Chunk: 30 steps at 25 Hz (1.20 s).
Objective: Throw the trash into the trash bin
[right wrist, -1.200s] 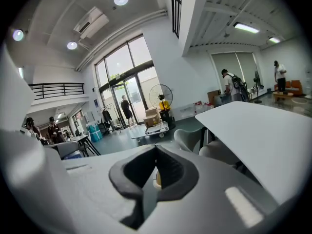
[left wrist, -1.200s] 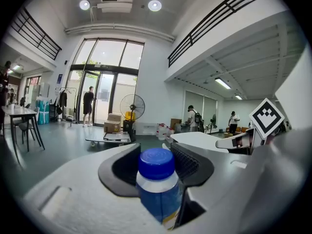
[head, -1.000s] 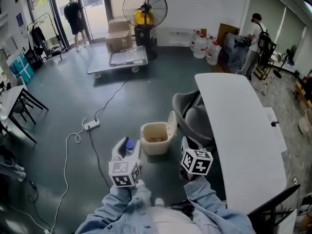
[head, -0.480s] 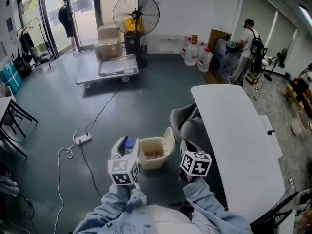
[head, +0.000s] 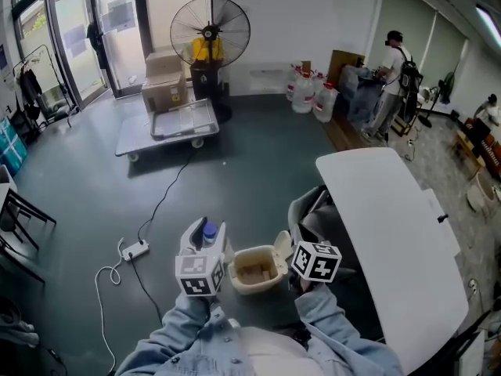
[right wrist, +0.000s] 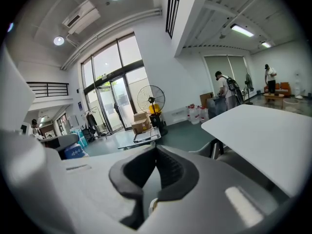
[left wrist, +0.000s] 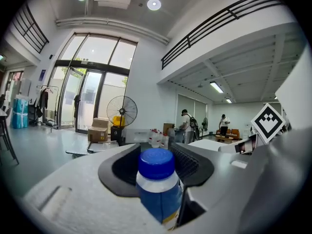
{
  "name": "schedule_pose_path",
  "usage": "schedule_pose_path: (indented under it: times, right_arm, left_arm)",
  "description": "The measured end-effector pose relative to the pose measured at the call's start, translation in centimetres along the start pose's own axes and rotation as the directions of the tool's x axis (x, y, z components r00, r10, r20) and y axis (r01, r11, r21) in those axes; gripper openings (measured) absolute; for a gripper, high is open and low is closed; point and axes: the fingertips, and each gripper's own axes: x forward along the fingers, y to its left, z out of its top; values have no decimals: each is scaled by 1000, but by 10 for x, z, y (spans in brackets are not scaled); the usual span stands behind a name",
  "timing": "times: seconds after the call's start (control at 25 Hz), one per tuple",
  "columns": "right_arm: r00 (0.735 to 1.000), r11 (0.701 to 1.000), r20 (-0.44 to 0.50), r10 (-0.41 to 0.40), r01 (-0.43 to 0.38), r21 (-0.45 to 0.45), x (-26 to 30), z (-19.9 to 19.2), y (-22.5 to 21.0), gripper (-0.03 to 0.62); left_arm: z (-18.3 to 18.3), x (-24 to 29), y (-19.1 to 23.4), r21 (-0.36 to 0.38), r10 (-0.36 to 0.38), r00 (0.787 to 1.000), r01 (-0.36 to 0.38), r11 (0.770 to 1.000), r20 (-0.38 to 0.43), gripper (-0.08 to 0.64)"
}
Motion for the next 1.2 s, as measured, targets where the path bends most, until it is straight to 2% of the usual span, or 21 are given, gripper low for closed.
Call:
schedule_pose_path:
  times: [0.16, 0.4, 0.72, 1.04, 1.2]
  right_arm:
    - [1000, 1000, -14, -21, 21, 6, 22, -1, 4, 3]
    - [996, 997, -49, -72, 72, 3, 38, 6, -26, 3]
    - [995, 998, -88, -56, 53, -27, 52, 9, -46, 3]
    - [987, 995, -123, -100, 98, -25, 43, -14, -75, 3]
    - [985, 993, -127, -119, 116, -25, 28, -30, -88, 3]
  left_arm:
    - [-10, 31, 19, -23, -23, 999, 23, 999, -28, 202]
    - [-25, 64, 13, -68, -45, 996, 40, 997, -75, 202]
    - [-35, 79, -3, -72, -30, 995, 23, 997, -99, 202]
    - [-68, 91, -20, -97, -58, 987, 44, 994, -151, 202]
    - [-96, 95, -36, -113, -96, 976, 75, 991, -196, 202]
